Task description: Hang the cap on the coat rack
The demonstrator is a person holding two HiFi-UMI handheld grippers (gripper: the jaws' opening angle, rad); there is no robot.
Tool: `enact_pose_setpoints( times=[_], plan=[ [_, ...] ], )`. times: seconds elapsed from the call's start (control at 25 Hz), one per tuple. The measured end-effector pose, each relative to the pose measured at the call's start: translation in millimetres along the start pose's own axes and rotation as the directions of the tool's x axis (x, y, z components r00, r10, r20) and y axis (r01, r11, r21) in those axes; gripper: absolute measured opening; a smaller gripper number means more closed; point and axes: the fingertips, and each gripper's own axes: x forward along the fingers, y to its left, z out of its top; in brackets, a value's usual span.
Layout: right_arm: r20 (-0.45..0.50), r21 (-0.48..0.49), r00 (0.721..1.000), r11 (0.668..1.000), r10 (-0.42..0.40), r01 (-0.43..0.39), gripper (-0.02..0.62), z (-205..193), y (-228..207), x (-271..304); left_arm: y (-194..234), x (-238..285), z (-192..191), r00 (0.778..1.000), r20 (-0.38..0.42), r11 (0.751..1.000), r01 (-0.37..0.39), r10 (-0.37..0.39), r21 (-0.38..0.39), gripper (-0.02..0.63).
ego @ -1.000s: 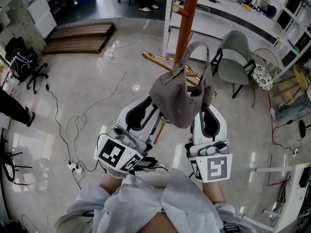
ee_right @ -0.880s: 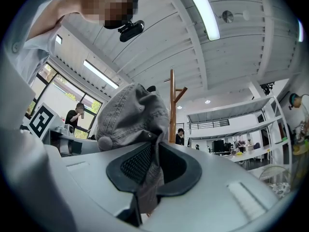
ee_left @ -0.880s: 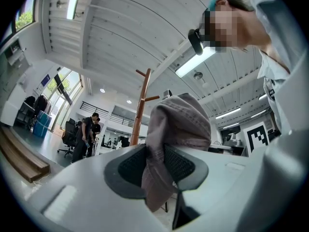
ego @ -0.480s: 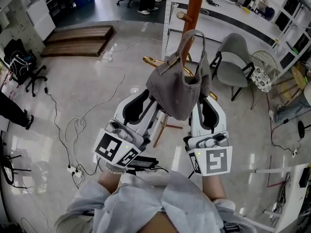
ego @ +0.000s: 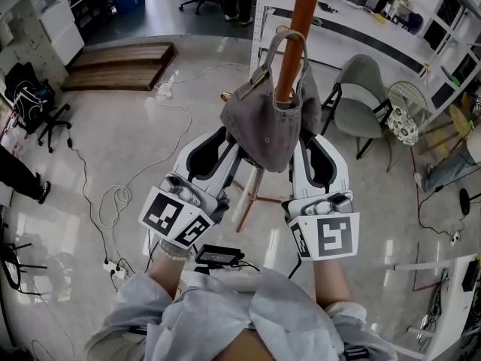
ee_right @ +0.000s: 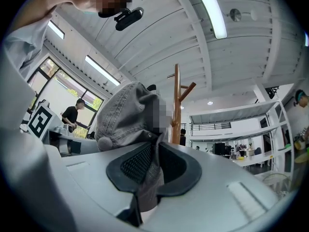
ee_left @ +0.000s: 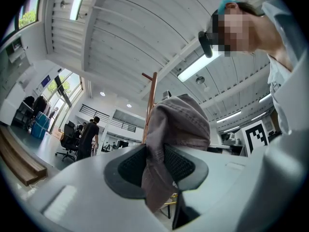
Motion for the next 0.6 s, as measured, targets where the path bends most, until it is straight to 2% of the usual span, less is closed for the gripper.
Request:
enact_pose_setpoints(
  times=[0.6],
  plan=[
    [-0.049, -0.047, 0.998, 0.998, -0.042, 0.039, 0.054, -9.0, -18.7, 36.7, 28.5, 34.3, -11.2, 0.999, -0.011, 0.994, 0.029, -0.030, -0.101, 0.118]
  ],
)
